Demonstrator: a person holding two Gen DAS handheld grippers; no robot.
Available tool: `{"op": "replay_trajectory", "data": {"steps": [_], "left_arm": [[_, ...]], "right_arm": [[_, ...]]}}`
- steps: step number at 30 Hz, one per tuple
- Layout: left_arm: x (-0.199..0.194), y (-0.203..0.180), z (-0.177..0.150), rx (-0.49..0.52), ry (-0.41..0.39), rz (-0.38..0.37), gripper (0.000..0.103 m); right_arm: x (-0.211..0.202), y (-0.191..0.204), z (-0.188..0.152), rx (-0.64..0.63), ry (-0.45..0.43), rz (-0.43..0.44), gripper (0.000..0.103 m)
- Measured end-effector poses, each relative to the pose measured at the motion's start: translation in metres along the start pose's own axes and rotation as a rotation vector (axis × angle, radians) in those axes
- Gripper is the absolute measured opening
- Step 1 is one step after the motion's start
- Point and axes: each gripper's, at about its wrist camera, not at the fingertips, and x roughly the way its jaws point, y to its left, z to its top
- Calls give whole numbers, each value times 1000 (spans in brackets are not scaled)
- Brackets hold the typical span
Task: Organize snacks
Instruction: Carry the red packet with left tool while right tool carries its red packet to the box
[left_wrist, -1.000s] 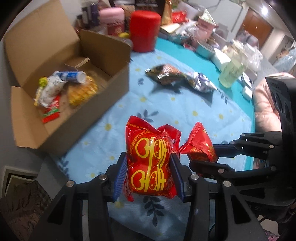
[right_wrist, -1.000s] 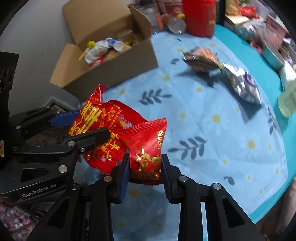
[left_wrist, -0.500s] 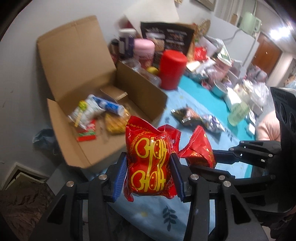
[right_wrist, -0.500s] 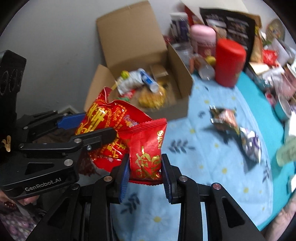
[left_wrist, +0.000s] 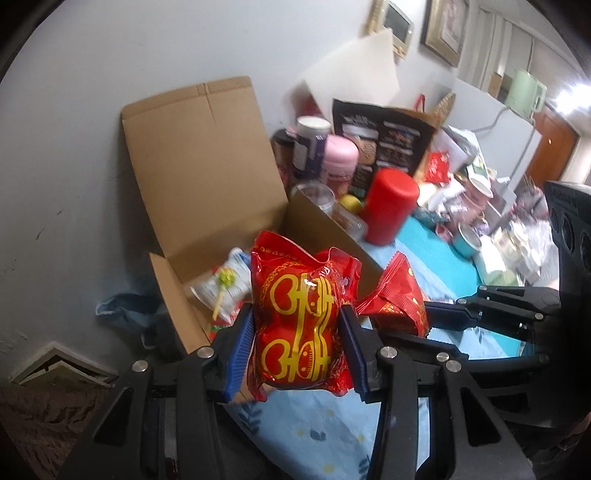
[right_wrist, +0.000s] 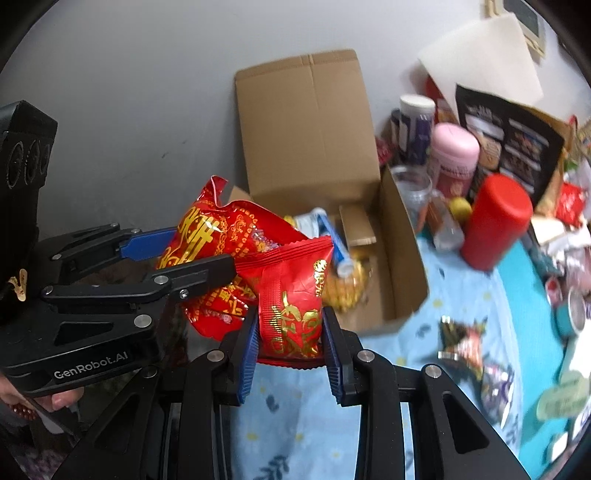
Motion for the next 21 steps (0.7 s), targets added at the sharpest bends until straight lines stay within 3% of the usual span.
{"op": "replay_trajectory", "data": {"steps": [12,21], "left_arm": [[23,35,55,5,-57,31,45],[67,61,82,8,-48,59,45]], "right_arm": [[31,-12,68,-29,-40,2,32],[75,-29,105,-56,-12,-13,32]]}}
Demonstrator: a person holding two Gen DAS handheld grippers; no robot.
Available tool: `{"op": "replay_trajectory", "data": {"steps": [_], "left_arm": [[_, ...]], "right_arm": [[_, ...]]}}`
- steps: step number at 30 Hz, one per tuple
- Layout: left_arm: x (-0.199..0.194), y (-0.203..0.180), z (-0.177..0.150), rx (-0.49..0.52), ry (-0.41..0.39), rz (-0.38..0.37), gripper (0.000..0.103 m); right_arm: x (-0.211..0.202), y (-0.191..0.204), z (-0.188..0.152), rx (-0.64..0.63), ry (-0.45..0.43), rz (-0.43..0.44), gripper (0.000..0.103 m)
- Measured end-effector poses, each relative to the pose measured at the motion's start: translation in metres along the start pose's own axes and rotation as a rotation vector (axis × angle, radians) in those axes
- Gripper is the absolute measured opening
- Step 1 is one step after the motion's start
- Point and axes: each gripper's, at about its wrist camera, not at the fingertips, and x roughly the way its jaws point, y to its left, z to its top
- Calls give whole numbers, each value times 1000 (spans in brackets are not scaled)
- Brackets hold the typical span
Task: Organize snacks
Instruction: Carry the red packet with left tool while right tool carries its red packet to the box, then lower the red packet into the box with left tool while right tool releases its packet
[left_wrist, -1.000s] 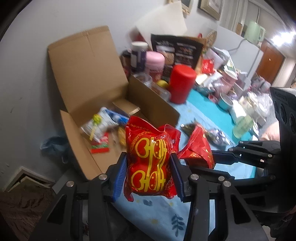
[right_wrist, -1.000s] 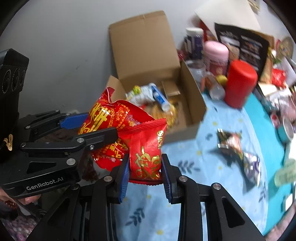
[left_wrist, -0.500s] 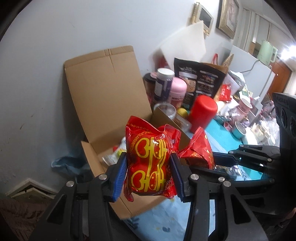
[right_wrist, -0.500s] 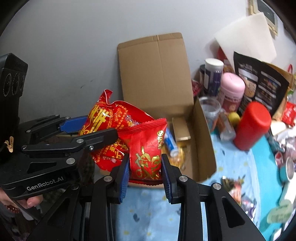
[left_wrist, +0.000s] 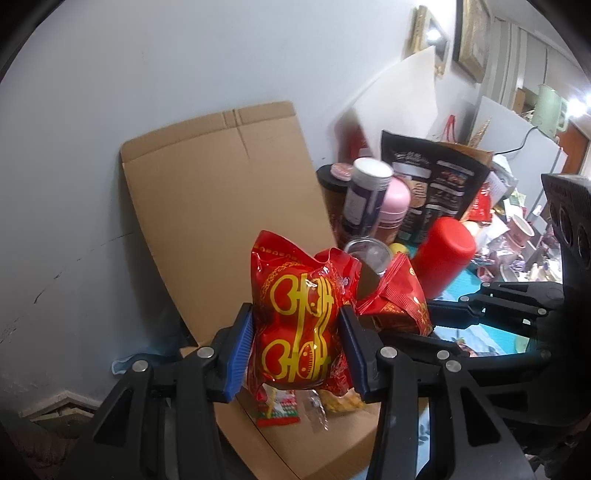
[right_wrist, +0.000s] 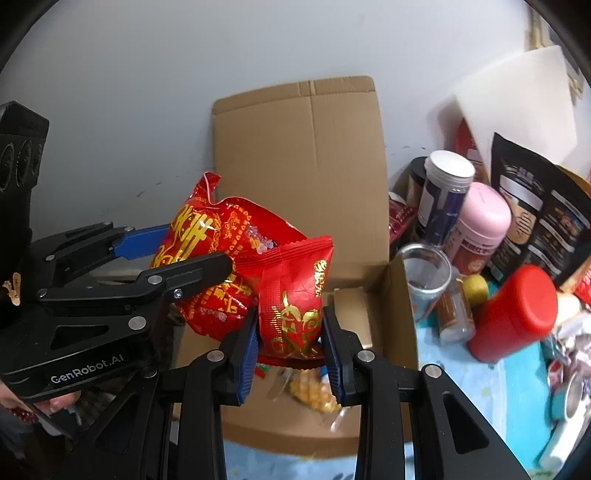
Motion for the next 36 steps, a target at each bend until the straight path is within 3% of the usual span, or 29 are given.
{"op": "replay_trajectory", "data": {"steps": [16,29,36], "left_arm": [[84,19,-27,-49,139,68,45],[128,23,-57,-73,280,135,45],[135,25,-61,-92,304,146,48]], "right_arm": [[93,-21,-11,-5,143,-11,32],[131,-38,-34,23,241,-18,32],[143,-40,-36,28,272,-20,32]]}}
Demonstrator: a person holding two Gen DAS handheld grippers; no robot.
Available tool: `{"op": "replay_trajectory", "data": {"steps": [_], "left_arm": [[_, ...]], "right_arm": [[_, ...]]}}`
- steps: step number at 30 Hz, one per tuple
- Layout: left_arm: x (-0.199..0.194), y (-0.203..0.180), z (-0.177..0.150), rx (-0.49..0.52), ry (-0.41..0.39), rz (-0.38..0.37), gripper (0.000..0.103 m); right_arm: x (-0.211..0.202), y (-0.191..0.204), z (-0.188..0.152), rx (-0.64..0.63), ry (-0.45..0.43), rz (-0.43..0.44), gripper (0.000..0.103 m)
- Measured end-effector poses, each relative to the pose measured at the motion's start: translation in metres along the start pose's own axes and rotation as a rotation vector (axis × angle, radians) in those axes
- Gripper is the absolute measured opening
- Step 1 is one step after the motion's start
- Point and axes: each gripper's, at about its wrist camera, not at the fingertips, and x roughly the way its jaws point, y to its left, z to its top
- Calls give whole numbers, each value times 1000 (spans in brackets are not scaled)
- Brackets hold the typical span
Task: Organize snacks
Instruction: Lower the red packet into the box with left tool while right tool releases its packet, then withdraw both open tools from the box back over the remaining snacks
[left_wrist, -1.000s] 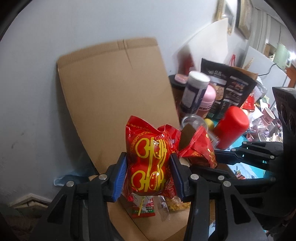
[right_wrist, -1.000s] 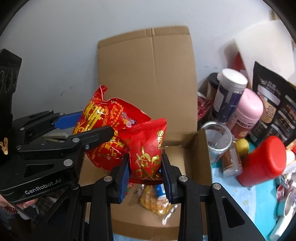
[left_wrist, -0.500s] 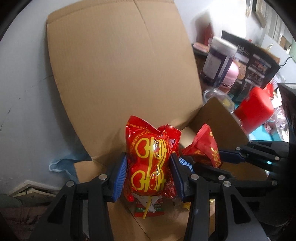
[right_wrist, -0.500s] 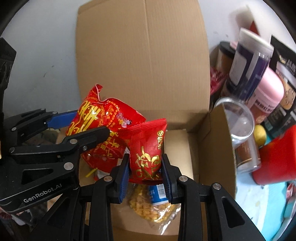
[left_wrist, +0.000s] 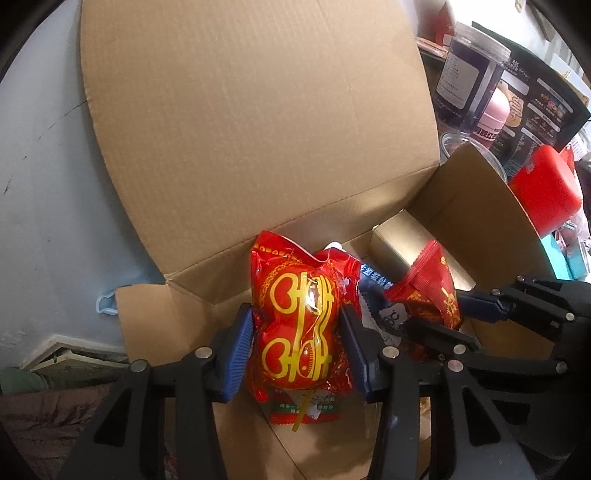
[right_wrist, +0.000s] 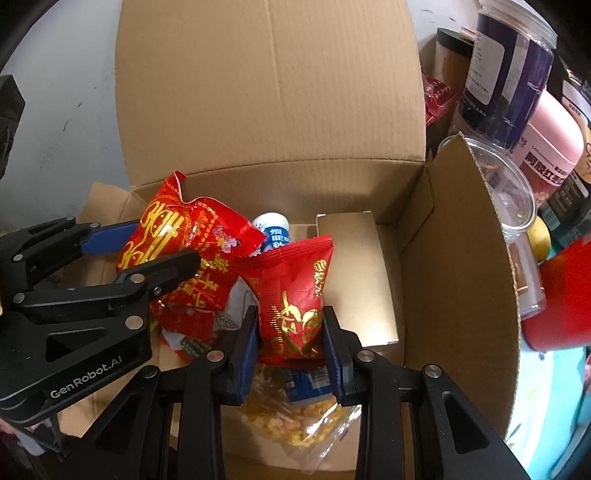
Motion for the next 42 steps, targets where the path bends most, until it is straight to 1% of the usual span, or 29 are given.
{"op": "replay_trajectory", "data": {"steps": [5,8,10,14,16,21,29,30,35,40,42], "left_arm": [[5,-1,2,3,14,8,50],[6,-3,4,15,27,13,50],[6,-4,6,17,35,14,50],[1,-11,14,22,19,20,50],[-5,-12,16,19,11,24,50],[-22,-16,22,21,-13,37,50],[-68,-15,30,5,-78,21,50],[-73,-15,31,5,-85,20,50],[-107,-17,34,-6,-145,10,50],[-142,-21,35,-2,-201,-5,50],[-156,-22,33,0,-223,-6,50]], "right_arm": [[6,6,12,-12,17,-25,33],[7,13,13,-16,27,-18,34],[7,14,13,-10,33,-28,39],[-5,10,15,29,16,-7,41],[-10,8,16,45,10,-7,50],[-26,10,18,44,-5,-24,51],[-71,14,19,33,-71,-49,51],[-81,10,14,36,-85,-52,51],[-117,14,13,36,-157,-67,51],[-164,13,10,32,-230,-80,51],[-174,15,6,29,-247,-85,51]]}}
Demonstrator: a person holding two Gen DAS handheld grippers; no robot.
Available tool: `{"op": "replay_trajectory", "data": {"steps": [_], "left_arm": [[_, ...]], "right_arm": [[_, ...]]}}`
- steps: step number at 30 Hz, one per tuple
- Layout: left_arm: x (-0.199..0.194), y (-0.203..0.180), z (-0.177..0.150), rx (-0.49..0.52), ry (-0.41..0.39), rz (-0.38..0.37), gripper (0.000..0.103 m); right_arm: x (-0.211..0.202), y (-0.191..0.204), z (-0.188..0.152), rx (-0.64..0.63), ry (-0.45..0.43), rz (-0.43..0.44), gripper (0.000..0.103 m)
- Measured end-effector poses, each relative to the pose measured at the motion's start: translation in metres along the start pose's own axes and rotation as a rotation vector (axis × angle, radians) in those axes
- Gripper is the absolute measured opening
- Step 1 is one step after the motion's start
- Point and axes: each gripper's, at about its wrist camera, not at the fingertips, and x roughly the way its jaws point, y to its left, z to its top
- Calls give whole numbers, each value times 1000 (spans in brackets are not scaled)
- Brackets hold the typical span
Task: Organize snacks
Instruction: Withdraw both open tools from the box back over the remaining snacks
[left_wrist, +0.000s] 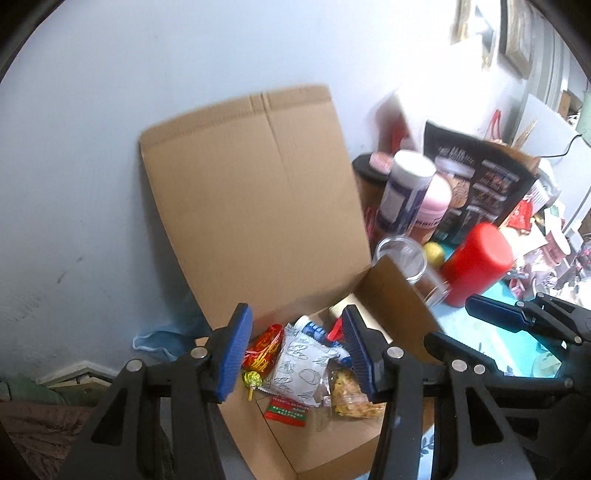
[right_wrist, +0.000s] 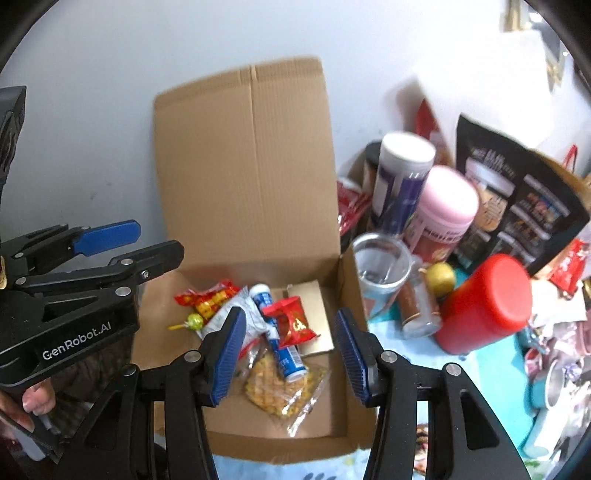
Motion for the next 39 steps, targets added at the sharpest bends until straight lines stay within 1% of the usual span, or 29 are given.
{"op": "replay_trajectory", "data": {"steps": [6,11,12,13,15,18,19,21,22,23,24,28,33,37,39], "left_arm": [[-30,-11,1,12,-40,-14,50],[-48,-20,-7,37,-54,-32,50],[-52,-23,-10,45,-55,-44,50],[-54,-25,-12,51,-56,-56,50],[-60,-30,-17,62,-58,-69,50],[-66,-37,-25,80,-54,-85,50],[-67,-39,-28,86,-51,-89,50],[-70,-44,-34,98,-47,-96,54],[-71,-47,-38,104,-48,-94,62],[-73,-49,-41,107,-52,-92,67],[-75,-52,-44,113,-59,-91,68],[-76,-60,-53,135,-48,-97,69],[-73,-73,-67,154,-20,-160,69],[-66,-89,-79,200,-9,-200,69],[-60,-102,-87,228,15,-227,69]], "right_arm": [[-33,3,-9,7,-32,-22,51],[-53,5,-24,14,-50,-47,51],[-57,6,-27,19,-51,-52,52],[-61,6,-30,24,-51,-57,56],[-68,6,-37,30,-55,-74,59],[-78,6,-49,30,-57,-99,59],[-81,6,-53,33,-57,-104,63],[-88,6,-63,36,-58,-117,68],[-90,6,-66,37,-59,-123,72],[-92,6,-71,40,-59,-134,74],[-93,5,-75,43,-57,-146,78],[-97,-1,-95,75,-40,-177,78],[-101,-13,-123,140,-17,-183,78],[-101,-25,-144,186,14,-205,78],[-100,-32,-155,212,28,-219,78]]}}
